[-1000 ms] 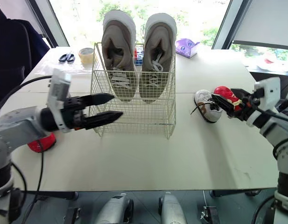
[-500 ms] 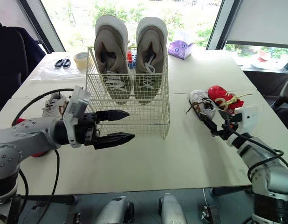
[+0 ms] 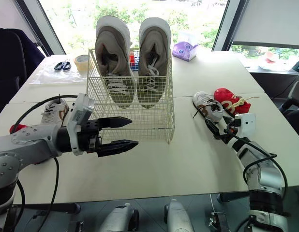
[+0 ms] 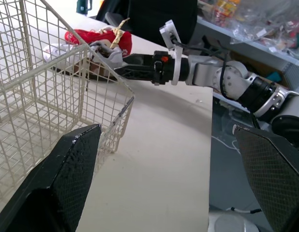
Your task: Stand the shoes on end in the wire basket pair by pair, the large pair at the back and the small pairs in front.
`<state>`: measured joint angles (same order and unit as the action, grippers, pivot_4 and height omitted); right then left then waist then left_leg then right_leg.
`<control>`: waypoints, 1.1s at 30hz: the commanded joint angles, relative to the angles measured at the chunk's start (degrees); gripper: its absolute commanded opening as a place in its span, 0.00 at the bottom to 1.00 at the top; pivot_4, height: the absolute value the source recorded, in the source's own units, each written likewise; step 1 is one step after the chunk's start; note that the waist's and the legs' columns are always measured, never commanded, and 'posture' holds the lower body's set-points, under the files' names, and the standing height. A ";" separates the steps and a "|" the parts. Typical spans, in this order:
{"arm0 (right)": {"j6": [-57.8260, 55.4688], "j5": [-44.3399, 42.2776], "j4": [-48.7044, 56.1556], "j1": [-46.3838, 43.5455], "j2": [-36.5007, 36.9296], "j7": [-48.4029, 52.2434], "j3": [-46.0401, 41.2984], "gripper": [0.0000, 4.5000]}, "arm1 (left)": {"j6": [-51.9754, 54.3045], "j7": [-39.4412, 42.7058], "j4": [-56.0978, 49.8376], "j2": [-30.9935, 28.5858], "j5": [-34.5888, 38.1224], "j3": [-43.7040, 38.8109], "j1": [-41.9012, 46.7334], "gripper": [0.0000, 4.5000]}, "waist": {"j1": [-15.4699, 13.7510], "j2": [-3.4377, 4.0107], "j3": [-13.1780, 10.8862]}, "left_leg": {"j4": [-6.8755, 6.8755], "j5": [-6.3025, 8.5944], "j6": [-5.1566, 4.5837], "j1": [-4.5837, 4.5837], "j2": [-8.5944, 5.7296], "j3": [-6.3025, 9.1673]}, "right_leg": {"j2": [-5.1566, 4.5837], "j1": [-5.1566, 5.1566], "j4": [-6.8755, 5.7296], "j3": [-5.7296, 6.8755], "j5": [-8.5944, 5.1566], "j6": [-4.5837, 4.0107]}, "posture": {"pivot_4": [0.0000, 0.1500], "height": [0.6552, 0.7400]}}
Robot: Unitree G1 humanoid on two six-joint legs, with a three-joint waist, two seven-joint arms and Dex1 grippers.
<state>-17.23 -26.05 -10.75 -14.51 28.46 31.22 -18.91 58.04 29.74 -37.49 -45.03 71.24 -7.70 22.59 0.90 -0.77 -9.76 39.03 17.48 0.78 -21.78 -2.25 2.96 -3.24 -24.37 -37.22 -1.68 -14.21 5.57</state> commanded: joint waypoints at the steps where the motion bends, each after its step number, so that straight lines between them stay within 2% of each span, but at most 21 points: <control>1: 4.49 1.25 -4.78 -3.31 0.74 1.33 -0.78 1.00 | -1.31 0.12 -1.50 -0.97 -0.84 -0.49 -0.47 1.00 | -0.04 0.00 0.00 | 0.00 0.00 0.00 0.00 0.00 0.00 | 0.00 0.00 0.01 0.00 0.00 0.00 | 1.00 1.00; 11: 11.91 4.97 -23.49 -13.92 1.77 8.26 1.67 1.00 | -1.86 1.22 -0.94 -1.13 -2.92 -0.11 -0.96 1.00 | 0.18 0.03 -0.02 | -0.03 0.00 0.00 0.02 0.01 -0.01 | 0.00 0.01 0.03 0.00 0.00 0.00 | 1.00 1.00; 14: 15.55 7.62 -32.67 -18.43 1.77 8.43 2.69 1.00 | -2.02 1.65 -0.96 -1.39 -3.96 0.39 -0.93 1.00 | 0.23 0.03 -0.02 | -0.06 -0.01 0.02 0.02 0.01 -0.02 | 0.00 0.01 0.04 0.00 0.00 0.00 | 1.00 1.00; 17: 17.94 8.55 -37.13 -20.58 1.78 9.00 2.77 0.82 | -1.62 1.65 -0.70 -1.98 -2.21 -1.34 -1.38 1.00 | 0.20 0.03 -0.02 | -0.06 -0.01 0.02 0.02 0.01 -0.03 | -0.02 0.01 0.05 -0.01 0.00 0.00 | 1.00 1.00; 22: 19.43 8.49 -38.12 -21.37 2.01 9.81 2.38 0.29 | -1.72 1.14 1.41 -3.10 0.91 -4.64 -1.11 1.00 | 0.26 0.03 -0.02 | -0.06 -0.01 0.03 0.02 0.02 0.00 | -0.10 0.01 0.06 -0.01 0.00 0.00 | 1.00 1.00; 24: 19.22 7.91 -35.40 -21.12 2.61 9.36 1.76 0.16 | -1.40 0.24 3.99 -3.82 2.76 -6.91 0.20 1.00 | 0.24 0.04 -0.02 | -0.06 -0.01 0.03 0.02 0.02 0.00 | -0.11 0.01 0.06 0.00 0.00 0.00 | 1.00 1.00; 27: 17.82 5.97 -27.77 -21.04 5.16 7.42 -0.94 0.16 | -0.51 -3.07 9.85 -5.94 5.18 -10.26 4.67 1.00 | 0.08 0.21 -0.16 | -0.05 -0.01 0.03 -0.01 0.01 0.03 | -0.12 0.00 0.06 0.03 0.00 0.00 | 1.00 1.00; 31: 13.19 3.30 -14.39 -23.06 10.67 3.99 -5.06 0.16 | 0.32 -2.09 20.75 -7.28 18.10 -15.60 11.58 1.00 | -0.21 0.62 -0.38 | 0.02 -0.01 0.03 -0.24 -0.13 0.05 | -0.21 -0.17 0.05 0.12 0.01 0.02 | 1.00 1.00; 33: 11.46 3.19 -9.28 -25.64 14.27 2.97 -5.75 0.16 | 0.68 -2.11 25.22 -7.60 21.45 -16.90 14.38 1.00 | -0.13 0.65 -0.41 | 0.04 -0.04 0.09 -0.40 -0.13 0.09 | -0.27 -0.29 0.07 0.17 0.01 0.03 | 1.00 1.00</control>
<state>-5.72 -21.24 -26.73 -37.18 40.27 35.01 -22.21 58.56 27.33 -14.26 -51.75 88.83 -22.13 35.49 0.77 -0.11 -10.17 39.06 17.42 0.90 -22.24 -2.37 3.05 -3.53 -24.72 -37.15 -1.51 -14.20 5.60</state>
